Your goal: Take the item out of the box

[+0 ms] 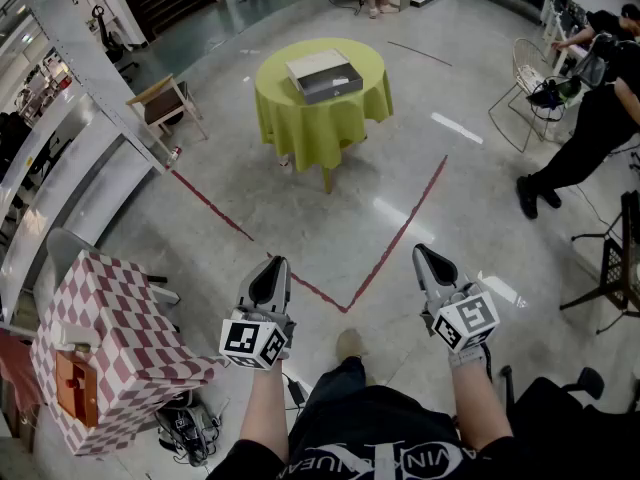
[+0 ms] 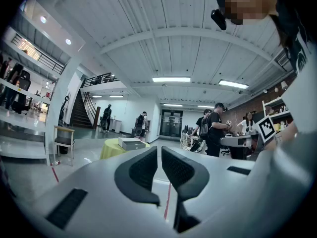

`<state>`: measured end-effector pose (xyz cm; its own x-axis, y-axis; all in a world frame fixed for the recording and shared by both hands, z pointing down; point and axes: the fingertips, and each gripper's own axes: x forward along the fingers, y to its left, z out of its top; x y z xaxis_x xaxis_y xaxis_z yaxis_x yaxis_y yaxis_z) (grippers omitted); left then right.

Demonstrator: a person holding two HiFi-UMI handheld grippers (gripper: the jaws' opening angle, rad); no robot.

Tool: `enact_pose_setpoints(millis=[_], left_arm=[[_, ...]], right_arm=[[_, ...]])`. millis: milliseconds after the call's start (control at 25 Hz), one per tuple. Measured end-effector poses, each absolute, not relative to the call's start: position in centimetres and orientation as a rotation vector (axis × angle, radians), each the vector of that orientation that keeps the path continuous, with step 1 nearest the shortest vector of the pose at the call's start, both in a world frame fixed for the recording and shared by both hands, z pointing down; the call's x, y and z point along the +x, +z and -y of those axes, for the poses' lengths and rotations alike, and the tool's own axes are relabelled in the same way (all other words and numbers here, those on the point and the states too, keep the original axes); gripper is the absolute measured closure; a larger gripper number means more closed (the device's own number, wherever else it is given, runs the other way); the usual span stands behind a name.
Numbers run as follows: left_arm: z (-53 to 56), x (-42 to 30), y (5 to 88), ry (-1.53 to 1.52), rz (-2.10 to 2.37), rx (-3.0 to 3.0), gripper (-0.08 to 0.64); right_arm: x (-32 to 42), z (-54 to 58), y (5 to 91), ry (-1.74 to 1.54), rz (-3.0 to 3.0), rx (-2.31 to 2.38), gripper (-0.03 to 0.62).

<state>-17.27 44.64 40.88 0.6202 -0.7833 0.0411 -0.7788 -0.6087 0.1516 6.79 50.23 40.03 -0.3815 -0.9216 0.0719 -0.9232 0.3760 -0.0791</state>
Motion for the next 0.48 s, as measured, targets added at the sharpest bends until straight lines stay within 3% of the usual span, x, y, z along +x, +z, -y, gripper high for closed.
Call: enact_pose_setpoints(millis=[480], left_arm=[[-35.0, -16.8, 41.2, -0.045, 1.234, 2.708, 0.529]], right_arm=[[7.5, -40.9, 40.4, 0.226, 2.553, 1.824, 0.588]])
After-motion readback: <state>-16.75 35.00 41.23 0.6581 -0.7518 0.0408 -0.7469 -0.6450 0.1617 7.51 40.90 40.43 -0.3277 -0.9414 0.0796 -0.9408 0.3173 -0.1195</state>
